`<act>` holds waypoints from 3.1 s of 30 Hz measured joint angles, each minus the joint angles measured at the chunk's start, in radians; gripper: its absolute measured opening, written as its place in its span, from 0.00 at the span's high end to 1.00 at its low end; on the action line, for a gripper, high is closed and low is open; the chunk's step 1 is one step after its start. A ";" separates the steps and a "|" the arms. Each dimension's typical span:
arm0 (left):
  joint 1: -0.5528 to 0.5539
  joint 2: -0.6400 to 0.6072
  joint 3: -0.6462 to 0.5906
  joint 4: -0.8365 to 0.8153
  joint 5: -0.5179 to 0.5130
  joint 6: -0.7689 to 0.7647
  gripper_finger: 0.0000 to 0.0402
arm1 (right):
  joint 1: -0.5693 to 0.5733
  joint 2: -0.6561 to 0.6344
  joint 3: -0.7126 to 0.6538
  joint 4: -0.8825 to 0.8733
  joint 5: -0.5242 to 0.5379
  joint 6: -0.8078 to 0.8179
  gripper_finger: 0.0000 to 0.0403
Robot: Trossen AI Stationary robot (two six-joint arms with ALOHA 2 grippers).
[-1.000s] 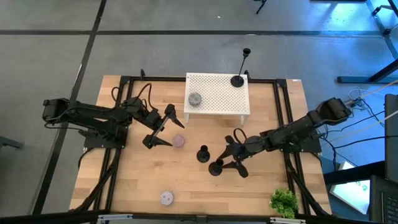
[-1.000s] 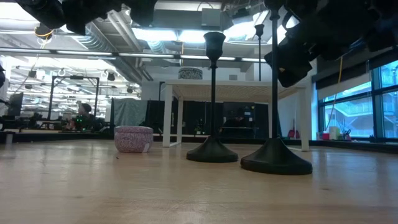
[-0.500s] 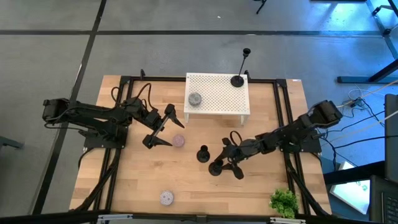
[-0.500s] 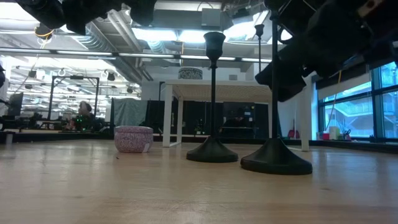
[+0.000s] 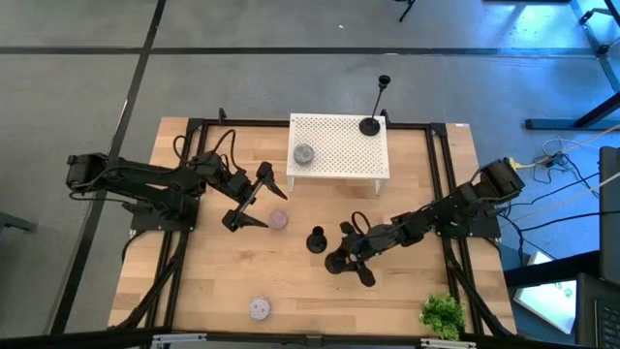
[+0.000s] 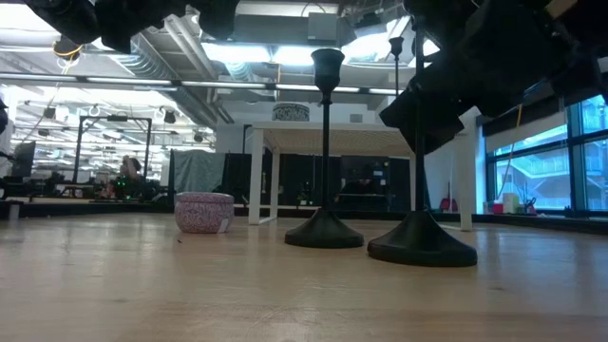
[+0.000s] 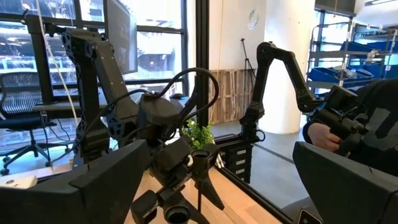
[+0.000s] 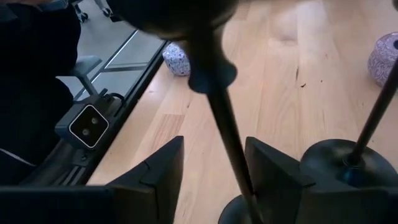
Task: Pick & Place candle stick holders
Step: Put the bottom candle holder on the shelf aligned with the other candle holder
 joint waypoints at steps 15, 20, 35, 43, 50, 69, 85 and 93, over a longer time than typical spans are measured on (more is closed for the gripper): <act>0.000 0.000 0.000 0.000 0.000 0.000 0.00 | -0.002 -0.010 0.000 -0.025 0.059 0.016 0.96; 0.000 0.000 0.000 0.000 -0.001 0.000 0.00 | -0.002 -0.076 0.000 -0.025 0.065 0.033 0.96; 0.000 0.000 0.000 0.020 -0.092 -0.025 0.00 | 0.042 -0.364 0.105 -0.075 0.175 -0.047 0.97; -0.021 0.001 0.051 -0.082 -0.304 -0.018 0.00 | 0.036 -0.369 0.298 -0.500 0.515 -0.045 0.97; -0.112 0.045 0.143 -0.288 -0.659 0.134 0.00 | 0.007 -0.362 0.358 -0.476 0.676 -0.103 0.97; -0.320 0.386 0.394 -0.242 -1.217 0.478 0.00 | -0.063 -0.297 0.358 -0.398 0.921 -0.158 0.97; -0.350 0.456 0.415 -0.130 -1.236 0.523 0.14 | -0.073 -0.281 0.358 -0.366 0.906 -0.185 0.97; -0.349 0.456 0.415 -0.129 -1.231 0.512 0.23 | -0.074 -0.250 0.358 -0.318 0.830 -0.204 0.97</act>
